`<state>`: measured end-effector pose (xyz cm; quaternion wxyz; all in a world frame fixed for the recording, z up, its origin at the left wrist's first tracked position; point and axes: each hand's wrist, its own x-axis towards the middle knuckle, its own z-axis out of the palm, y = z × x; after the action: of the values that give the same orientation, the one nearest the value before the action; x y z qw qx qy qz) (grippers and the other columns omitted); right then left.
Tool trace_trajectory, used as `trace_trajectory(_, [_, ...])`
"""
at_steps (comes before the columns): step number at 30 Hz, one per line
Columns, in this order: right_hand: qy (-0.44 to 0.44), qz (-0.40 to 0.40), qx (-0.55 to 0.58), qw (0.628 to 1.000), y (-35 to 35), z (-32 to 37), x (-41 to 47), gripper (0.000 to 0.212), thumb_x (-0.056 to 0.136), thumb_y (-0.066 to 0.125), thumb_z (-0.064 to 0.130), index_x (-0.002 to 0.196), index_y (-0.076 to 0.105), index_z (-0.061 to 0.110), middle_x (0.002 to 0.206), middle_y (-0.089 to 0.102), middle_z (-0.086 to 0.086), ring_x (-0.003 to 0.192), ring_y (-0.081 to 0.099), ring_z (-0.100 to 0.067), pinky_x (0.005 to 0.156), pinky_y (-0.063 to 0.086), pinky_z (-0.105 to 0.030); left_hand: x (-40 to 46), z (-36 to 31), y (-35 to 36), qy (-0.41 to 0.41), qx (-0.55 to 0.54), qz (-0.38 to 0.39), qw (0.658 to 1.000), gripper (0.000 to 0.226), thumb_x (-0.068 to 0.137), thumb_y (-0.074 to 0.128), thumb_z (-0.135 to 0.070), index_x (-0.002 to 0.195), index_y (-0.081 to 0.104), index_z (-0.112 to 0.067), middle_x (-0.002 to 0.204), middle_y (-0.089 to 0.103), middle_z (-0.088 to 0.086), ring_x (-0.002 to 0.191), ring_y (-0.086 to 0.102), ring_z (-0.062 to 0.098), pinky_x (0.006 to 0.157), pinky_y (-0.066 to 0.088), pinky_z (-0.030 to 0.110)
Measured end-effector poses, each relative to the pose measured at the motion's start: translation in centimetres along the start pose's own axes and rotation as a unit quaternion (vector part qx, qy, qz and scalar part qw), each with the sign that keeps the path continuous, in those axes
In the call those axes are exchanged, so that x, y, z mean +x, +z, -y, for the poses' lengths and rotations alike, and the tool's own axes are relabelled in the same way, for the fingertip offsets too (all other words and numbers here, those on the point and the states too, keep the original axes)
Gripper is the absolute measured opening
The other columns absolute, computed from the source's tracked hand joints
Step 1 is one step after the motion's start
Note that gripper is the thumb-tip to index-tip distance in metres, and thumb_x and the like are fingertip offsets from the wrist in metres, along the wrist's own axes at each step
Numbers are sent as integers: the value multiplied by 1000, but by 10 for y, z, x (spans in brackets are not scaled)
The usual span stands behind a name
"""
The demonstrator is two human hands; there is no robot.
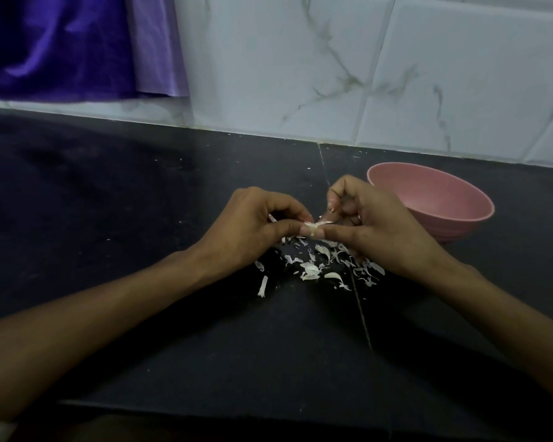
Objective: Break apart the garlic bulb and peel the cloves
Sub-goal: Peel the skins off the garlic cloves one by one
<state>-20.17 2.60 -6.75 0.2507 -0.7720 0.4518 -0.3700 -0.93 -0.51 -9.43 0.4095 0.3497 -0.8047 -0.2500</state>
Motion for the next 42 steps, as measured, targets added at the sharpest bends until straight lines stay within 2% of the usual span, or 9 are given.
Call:
trace_trajectory(4, [-57, 13, -72, 996, -2, 0, -2, 39, 82, 77, 12, 84, 42, 28, 80, 68, 3, 50, 55, -1, 49, 39, -12, 1, 0, 0, 3, 1, -10, 1000, 5, 82, 76, -15, 86, 78, -18, 70, 73, -6, 54, 64, 5, 57, 53, 19])
trace_trajectory(9, [-121, 54, -224, 966, -2, 0, -3, 34, 87, 70, 6, 94, 41, 22, 72, 51, 46, 59, 53, 9, 55, 36, -10, 2, 4, -1, -32, -41, -1, 999, 6, 82, 75, -14, 83, 77, -21, 68, 73, -3, 55, 66, 13, 59, 56, 24])
trace_trajectory(12, [-122, 21, -212, 969, -9, -5, -1, 31, 86, 73, 7, 93, 47, 22, 68, 57, 34, 64, 55, 12, 58, 37, -7, 4, 5, -1, -61, -93, -17, 994, 5, 84, 73, -11, 86, 76, -15, 70, 73, 1, 57, 63, 10, 57, 56, 27])
trace_trajectory(15, [-98, -9, -170, 980, -17, -11, -1, 22, 83, 77, 13, 91, 61, 25, 71, 65, 20, 61, 63, -3, 57, 43, -11, 6, 8, -3, -77, -118, -38, 989, 5, 85, 71, -13, 89, 75, -12, 72, 72, 2, 59, 64, 18, 56, 56, 30])
trace_trajectory(19, [-82, 8, -172, 982, -15, -13, -1, 6, 88, 72, 21, 92, 76, 21, 63, 63, 26, 58, 61, 3, 56, 45, -12, 5, 8, -2, -74, -106, -32, 991, 8, 84, 73, -14, 91, 75, -11, 76, 73, 5, 60, 65, 19, 56, 57, 31])
trace_trajectory(23, [-74, 13, -151, 986, -11, -12, -2, 12, 90, 69, 22, 99, 75, 18, 64, 59, 40, 58, 62, 3, 56, 46, -10, 3, 6, -1, -50, -64, -27, 996, 7, 83, 75, -18, 89, 76, -16, 68, 72, -4, 57, 65, 10, 55, 55, 26])
trace_trajectory(28, [-85, 5, -125, 988, -5, -12, -4, 13, 82, 78, 22, 94, 76, 19, 61, 61, 33, 49, 61, 2, 51, 40, -7, -1, -3, 0, -19, -28, -11, 999, 16, 77, 71, -33, 87, 75, -22, 63, 69, -18, 52, 64, 3, 53, 49, 14])
trace_trajectory(33, [-111, -40, -154, 981, -4, -16, -4, 12, 83, 78, 10, 93, 77, 17, 62, 61, 29, 57, 63, -2, 53, 44, -10, -2, -5, 1, -24, -32, -10, 999, 3, 80, 75, -21, 84, 75, -22, 61, 68, -15, 49, 61, 1, 51, 47, 12])
trace_trajectory(42, [-152, -79, -157, 973, -1, -16, -6, 7, 89, 71, 12, 95, 74, 11, 78, 60, 22, 64, 61, 1, 59, 43, -9, 0, -6, -1, -74, -123, -4, 990, 17, 74, 79, -21, 85, 76, -8, 58, 66, 0, 49, 60, 11, 47, 50, 26])
